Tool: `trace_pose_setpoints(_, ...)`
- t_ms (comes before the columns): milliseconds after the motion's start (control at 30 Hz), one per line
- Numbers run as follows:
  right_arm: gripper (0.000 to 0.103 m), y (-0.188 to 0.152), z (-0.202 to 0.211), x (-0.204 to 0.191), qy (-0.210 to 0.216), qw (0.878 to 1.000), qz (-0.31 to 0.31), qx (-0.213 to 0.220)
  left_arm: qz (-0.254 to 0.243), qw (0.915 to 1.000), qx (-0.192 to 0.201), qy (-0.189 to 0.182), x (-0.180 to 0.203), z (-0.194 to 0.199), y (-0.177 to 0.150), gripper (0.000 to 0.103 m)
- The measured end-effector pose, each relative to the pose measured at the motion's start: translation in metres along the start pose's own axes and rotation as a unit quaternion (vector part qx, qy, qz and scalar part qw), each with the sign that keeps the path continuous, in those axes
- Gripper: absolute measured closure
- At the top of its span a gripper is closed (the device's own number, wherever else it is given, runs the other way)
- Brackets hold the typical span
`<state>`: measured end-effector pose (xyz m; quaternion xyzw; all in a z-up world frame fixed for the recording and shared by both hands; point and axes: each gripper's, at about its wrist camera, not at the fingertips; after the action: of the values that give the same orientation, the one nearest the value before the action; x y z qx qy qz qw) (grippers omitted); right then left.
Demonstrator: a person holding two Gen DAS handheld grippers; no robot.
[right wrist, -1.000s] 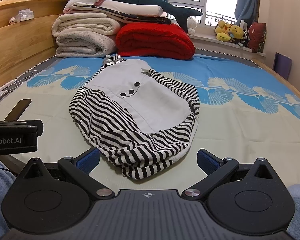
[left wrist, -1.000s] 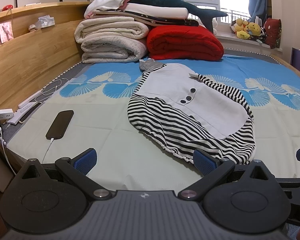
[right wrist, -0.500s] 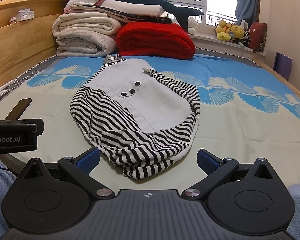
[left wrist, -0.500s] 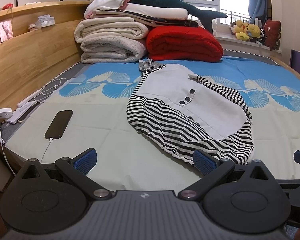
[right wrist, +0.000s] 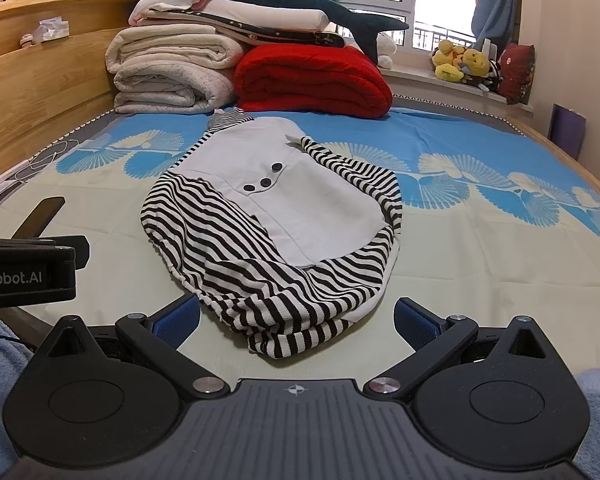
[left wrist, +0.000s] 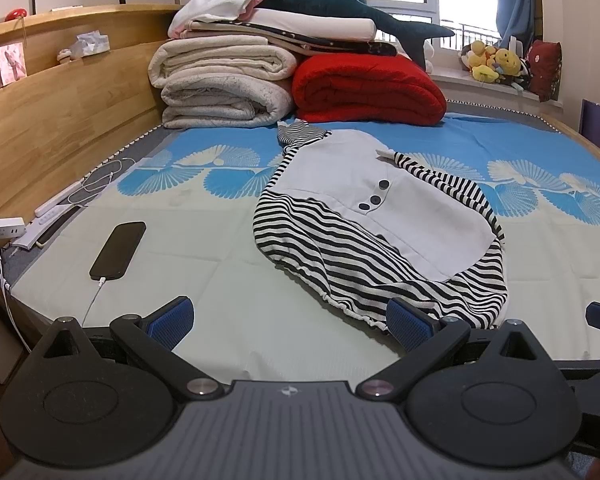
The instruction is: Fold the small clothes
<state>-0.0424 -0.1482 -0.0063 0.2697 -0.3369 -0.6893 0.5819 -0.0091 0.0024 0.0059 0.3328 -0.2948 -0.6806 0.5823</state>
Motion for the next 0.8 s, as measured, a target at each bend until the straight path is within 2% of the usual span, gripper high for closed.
trace_pose_setpoints(100,0.001,0.001,-0.003,0.0,0.004,1.0,0.0,-0.002,0.003,1.0,-0.004,-0.002,-0.002,-0.004,0.001,0.001)
trace_pose_setpoints(233,0.001,0.01,-0.016,0.015,0.018,1.0,-0.02,0.003,0.043,0.9985,-0.017,-0.028,-0.019,-0.024,0.013,0.001)
trace_pose_setpoints(367,0.001,0.044,-0.046,0.054,0.006,0.997,-0.072,0.019,0.06,0.9972,0.004,-0.044,-0.041,-0.058,0.042,0.001)
trace_pose_setpoints(467,0.001,0.077,-0.084,0.086,-0.004,0.993,-0.111,0.036,0.057,0.9968,0.017,-0.054,-0.053,-0.099,0.07,0.0)
trace_pose_setpoints(533,0.001,0.103,-0.12,0.103,0.004,0.992,-0.119,0.045,0.061,0.9962,0.009,-0.061,-0.061,-0.138,0.088,0.0)
trace_pose_setpoints(633,0.001,0.141,-0.19,0.112,0.037,0.994,-0.096,0.046,0.085,0.9933,-0.025,-0.074,-0.068,-0.215,0.108,0.001)
trace_pose_setpoints(700,0.001,0.166,-0.247,0.108,0.045,0.995,-0.083,0.025,0.102,0.9904,-0.054,-0.076,-0.072,-0.266,0.116,0.0)
trace_pose_setpoints(800,0.001,0.195,-0.33,0.102,0.069,0.991,-0.113,-0.021,0.132,0.9831,-0.107,-0.067,-0.078,-0.335,0.123,0.001)
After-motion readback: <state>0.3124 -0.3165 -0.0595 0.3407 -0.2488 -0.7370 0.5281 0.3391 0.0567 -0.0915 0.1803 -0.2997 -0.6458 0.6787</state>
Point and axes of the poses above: each gripper's, at about its wrist camera, not at the fingertips, and z roughly against the way its jaws point, x to its right, y to its top, and after that the axes turned 1 degree about -x, right-handed
